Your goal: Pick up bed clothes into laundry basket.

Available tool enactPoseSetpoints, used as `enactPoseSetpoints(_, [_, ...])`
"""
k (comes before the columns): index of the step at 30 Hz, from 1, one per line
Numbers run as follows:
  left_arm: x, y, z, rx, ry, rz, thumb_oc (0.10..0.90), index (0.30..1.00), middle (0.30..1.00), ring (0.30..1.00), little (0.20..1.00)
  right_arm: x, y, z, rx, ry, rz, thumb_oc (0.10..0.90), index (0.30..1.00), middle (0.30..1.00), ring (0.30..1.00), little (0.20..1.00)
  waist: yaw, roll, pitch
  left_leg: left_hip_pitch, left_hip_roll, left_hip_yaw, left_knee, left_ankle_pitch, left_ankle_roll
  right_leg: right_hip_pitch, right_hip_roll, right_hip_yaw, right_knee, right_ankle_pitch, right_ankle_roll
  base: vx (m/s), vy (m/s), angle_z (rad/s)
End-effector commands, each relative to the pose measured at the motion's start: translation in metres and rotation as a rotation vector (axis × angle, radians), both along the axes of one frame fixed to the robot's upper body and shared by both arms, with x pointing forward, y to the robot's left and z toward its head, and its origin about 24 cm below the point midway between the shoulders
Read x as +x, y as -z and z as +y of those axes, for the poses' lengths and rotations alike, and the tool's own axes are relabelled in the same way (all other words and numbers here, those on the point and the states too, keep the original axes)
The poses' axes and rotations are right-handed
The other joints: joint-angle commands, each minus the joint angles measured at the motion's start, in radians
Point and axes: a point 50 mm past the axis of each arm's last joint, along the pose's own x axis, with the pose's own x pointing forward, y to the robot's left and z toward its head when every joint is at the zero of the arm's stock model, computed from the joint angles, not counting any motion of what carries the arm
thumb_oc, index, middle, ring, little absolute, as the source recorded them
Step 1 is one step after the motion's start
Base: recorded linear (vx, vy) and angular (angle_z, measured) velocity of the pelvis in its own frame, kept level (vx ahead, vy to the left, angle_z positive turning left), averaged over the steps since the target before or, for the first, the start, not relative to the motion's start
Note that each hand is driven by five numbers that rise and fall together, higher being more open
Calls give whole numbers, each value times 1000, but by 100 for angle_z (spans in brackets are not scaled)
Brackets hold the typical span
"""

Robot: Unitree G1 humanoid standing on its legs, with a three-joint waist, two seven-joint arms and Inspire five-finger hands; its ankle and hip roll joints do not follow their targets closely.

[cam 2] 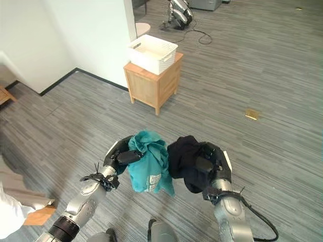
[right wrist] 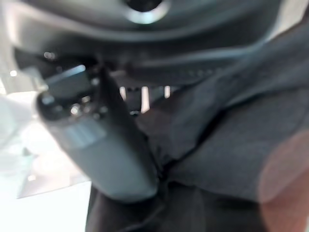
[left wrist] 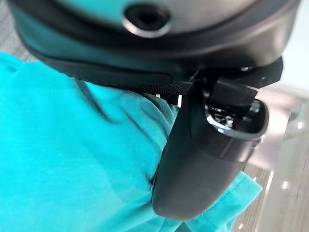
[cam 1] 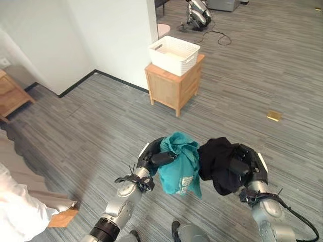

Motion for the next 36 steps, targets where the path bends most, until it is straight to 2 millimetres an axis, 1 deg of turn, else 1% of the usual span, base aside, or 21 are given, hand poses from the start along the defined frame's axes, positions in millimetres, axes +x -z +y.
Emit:
enactPoseSetpoints(1, [20,-65,-26,-137,122,-282,400,300,300,300,300,2,-54,4,10,-42,-303,400,300,300,300,300,-15,-10,-70,107,15,-23,-95,-3,-13,77,-109,177,-309,194,77,83,-9,52])
enactPoseSetpoints(2, [19,-67,-28,-144,138,-289,400,300,300,300,300,1,-52,5,39,-29,-303,400,300,300,300,300,-17,-3,-84,132,5,-8,-138,-25,-5,90,-113,170,-337,193,83,87,13,43])
enactPoseSetpoints(3, [16,-67,-28,-149,160,-288,400,300,300,300,300,0,-47,8,32,-38,-284,400,300,300,300,300,-16,8,-95,154,-19,-19,-165,-59,9,94,-125,170,-338,194,90,84,14,27])
enactPoseSetpoints(5, [15,-66,-27,-150,161,-287,400,300,300,300,300,0,-46,8,26,-41,-281,400,300,300,300,300,-16,11,-96,163,-23,-13,-173,-65,11,94,-127,170,-335,193,91,18,27,-2])
enactPoseSetpoints(7, [13,-70,-28,-150,192,-306,400,300,300,300,300,2,-45,10,9,-47,-273,400,300,300,300,300,-13,22,-94,180,-34,-11,-182,-81,20,75,-133,175,-308,192,95,-41,78,2])
enactPoseSetpoints(8, [11,-74,-29,-152,216,-327,400,300,300,300,300,3,-47,10,5,-38,-284,400,300,300,300,300,-15,30,-88,185,-40,-11,-180,-76,20,60,-136,181,-288,196,99,-58,81,-4])
enactPoseSetpoints(9, [11,-74,-29,-152,217,-328,400,300,300,300,300,4,-47,10,5,-38,-284,400,300,300,300,300,-14,30,-87,186,-40,-11,-181,-75,20,59,-135,182,-286,195,99,-43,81,-13])
enactPoseSetpoints(11, [8,-80,-27,-154,255,-358,400,300,300,300,300,4,-48,8,6,-18,-295,400,300,300,300,300,-12,39,-95,216,-57,-10,-228,-82,32,50,-139,189,-277,207,113,-2,68,-8])
enactPoseSetpoints(12, [8,-80,-27,-153,255,-357,400,300,300,300,300,4,-48,8,6,-17,-295,400,300,300,300,300,-12,38,-95,217,-57,-10,-229,-82,32,51,-139,189,-277,207,113,1,78,-14])
enactPoseSetpoints(13, [6,-88,-26,-148,288,-397,400,300,300,300,300,3,-48,7,13,-4,-300,400,300,300,300,300,-15,40,-100,224,-60,-6,-231,-89,36,53,-141,189,-276,204,119,-9,60,-7])
enactPoseSetpoints(16, [5,-91,-26,-142,306,-417,400,300,300,300,300,4,-47,7,17,1,-303,400,300,300,300,300,-16,38,-98,227,-65,-7,-228,-98,43,51,-142,195,-265,200,121,-15,49,4])
enactPoseSetpoints(19, [5,-91,-22,-117,278,-436,400,300,300,300,300,4,-48,9,12,-10,-305,400,300,300,300,300,-11,31,-94,229,-68,-4,-219,-108,49,49,-145,200,-253,198,123,-9,44,5])
enactPoseSetpoints(21, [5,-82,-17,-139,228,-388,400,300,300,300,300,3,-46,8,9,-16,-292,400,300,300,300,300,-2,17,-94,229,-70,-4,-209,-117,53,55,-148,202,-256,199,125,7,31,-9])
enactPoseSetpoints(23, [5,-80,-16,-145,215,-375,400,300,300,300,300,2,-45,8,11,-15,-290,400,300,300,300,300,1,13,-95,228,-71,-4,-207,-119,53,58,-149,202,-260,202,127,3,12,-10])
enactPoseSetpoints(25, [5,-74,-12,-160,181,-340,400,300,300,300,300,0,-45,8,19,-13,-287,400,300,300,300,300,5,0,-96,231,-71,-1,-218,-116,54,60,-151,203,-282,221,136,-22,6,-1])
enactPoseSetpoints(26, [5,-73,-11,-158,175,-335,400,300,300,300,300,-3,-43,7,22,-7,-278,400,300,300,300,300,7,-6,-97,225,-72,3,-228,-104,53,53,-152,204,-294,238,138,-34,19,-3])
enactPoseSetpoints(29, [5,-71,-10,-147,172,-328,400,300,300,300,300,-7,-41,5,22,4,-271,400,300,300,300,300,6,-14,-91,226,-69,10,-247,-105,52,45,-150,201,-310,257,151,-90,-21,-3])
enactPoseSetpoints(30, [6,-70,-7,-134,161,-331,400,300,300,300,300,-8,-45,5,4,8,-288,400,300,300,300,300,-2,-34,-61,195,-55,24,-246,-92,45,1,-138,221,-316,314,170,-175,-54,-5])
enactPoseSetpoints(31, [-41,-47,201,319,-899,-262,400,300,300,300,300,25,-42,-5,4,46,-244,400,300,300,300,300,159,-31,-135,235,-37,-68,-290,-90,60,162,-77,65,-290,128,63,-174,-54,-23])
enactPoseSetpoints(33, [-41,-44,200,315,-895,-248,400,300,300,300,300,24,-39,-5,15,54,-232,400,300,300,300,300,157,-29,-135,234,-36,-67,-291,-90,59,161,-76,65,-290,127,62,-2,6,-46])
enactPoseSetpoints(36, [-39,-47,196,304,-880,-263,400,300,300,300,300,22,-37,-6,33,60,-228,400,300,300,300,300,154,-25,-134,234,-35,-66,-292,-89,58,159,-75,66,-290,124,62,4,2,20])
